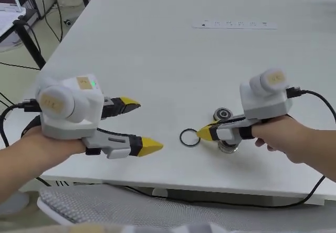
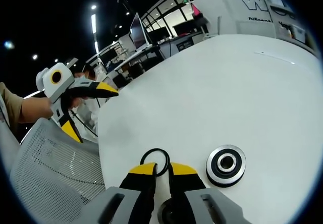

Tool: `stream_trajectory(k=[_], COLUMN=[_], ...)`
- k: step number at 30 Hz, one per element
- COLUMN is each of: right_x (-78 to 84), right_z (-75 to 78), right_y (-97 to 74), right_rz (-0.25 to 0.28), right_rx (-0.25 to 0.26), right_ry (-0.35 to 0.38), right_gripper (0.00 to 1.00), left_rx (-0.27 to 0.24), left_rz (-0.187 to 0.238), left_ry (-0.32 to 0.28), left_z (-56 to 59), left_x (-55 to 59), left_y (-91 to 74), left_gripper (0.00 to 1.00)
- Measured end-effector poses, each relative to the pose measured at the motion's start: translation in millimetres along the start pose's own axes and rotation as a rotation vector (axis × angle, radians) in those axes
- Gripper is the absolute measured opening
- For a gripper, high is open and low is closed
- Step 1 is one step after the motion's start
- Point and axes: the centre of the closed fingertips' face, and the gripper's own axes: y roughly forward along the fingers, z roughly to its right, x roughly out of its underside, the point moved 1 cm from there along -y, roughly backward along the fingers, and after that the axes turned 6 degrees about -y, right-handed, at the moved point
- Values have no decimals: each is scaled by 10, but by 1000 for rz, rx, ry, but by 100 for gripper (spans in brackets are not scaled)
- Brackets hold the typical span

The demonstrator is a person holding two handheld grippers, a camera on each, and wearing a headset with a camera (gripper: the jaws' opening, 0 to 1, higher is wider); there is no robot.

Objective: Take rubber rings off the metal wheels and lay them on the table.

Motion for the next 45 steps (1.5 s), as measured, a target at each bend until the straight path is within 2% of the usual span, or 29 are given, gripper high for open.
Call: stream_trajectory(k=[7, 12, 15, 27, 33, 45], right_x=[-62, -140, -183, -267, -320, -291], right_z=[-76, -105, -120, -12, 79, 258], right_y=[-114, -213, -295, -597, -745, -942], right_rz=[35, 77, 93, 135, 176, 216], right_rx=[-13, -27, -24, 16, 46, 103], right_ry=[-18, 3, -19, -56, -55, -78], right_gripper=[13, 15, 16, 21, 23, 28], left_rx=[3, 8, 10, 32, 48, 69], left_rz=[3, 6, 8, 5, 7, 5], left_ry=[0, 7, 11, 16, 18, 46], left_z=[1, -1, -11, -20, -26, -72], left_x=[-80, -152, -193, -278, -343, -508], left_y=[35, 54, 61, 134, 188, 364], left_gripper=[66, 66, 65, 65, 64, 63])
